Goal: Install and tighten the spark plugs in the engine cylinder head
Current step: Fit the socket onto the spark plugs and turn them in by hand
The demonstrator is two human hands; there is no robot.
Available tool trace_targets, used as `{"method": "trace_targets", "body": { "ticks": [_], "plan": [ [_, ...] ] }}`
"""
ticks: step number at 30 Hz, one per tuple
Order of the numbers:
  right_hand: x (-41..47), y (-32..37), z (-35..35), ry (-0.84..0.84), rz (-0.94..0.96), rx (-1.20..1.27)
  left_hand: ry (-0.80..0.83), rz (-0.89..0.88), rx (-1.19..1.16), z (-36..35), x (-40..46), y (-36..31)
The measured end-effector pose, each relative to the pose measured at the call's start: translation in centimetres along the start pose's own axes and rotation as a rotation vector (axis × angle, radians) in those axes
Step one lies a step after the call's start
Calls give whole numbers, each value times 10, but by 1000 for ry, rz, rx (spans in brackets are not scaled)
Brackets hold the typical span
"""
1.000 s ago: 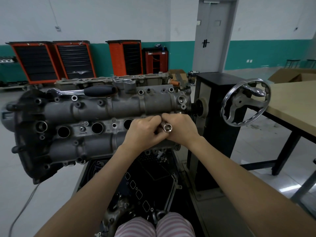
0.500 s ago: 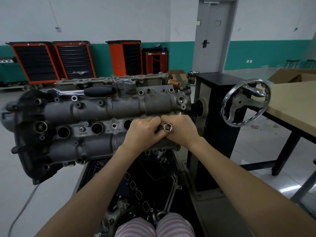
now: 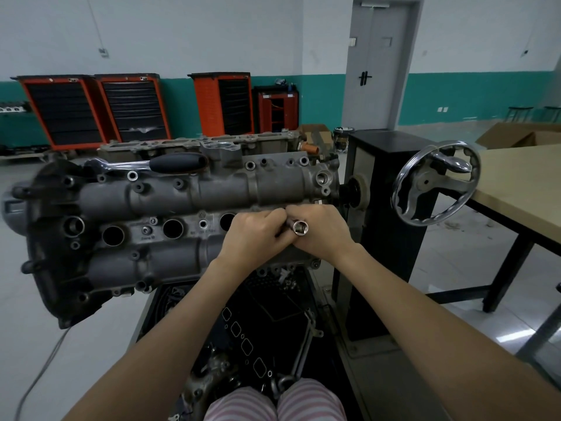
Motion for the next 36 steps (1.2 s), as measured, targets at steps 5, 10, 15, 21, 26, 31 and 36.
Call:
{"method": "trace_targets", "body": {
  "ticks": [5,10,15,21,26,31,36],
  "plan": [
    [0,1,-2,0,26,-50,50,47,-49,-1,0,0],
    [-1,-1,-4,26,24,-29,59,63,0,-3,0,4],
    [0,1,2,-23,10,-27,26,27,-5,-1,1,1],
    [-1,3,1,-4,38,-27,100,82,-68,-3,1,0],
    [-2,0,0,-12,28,-14,74,50,-7,-3,0,3],
    [0,-1,-1,29,-9,-30,80,35,-44,-2,0,-1],
    [-1,0,-4,37,25,-61,114,70,-54,-3,0,0]
  ]
}}
Point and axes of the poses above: each hand's wrist, its own x-axis towards the middle knuckle, its own z-axis out of the back of the hand, y = z × x, the point moved 7 cm from there along x, towards the middle knuckle, and after that the axes turned 3 degrees about -y, right-handed, at the moved point
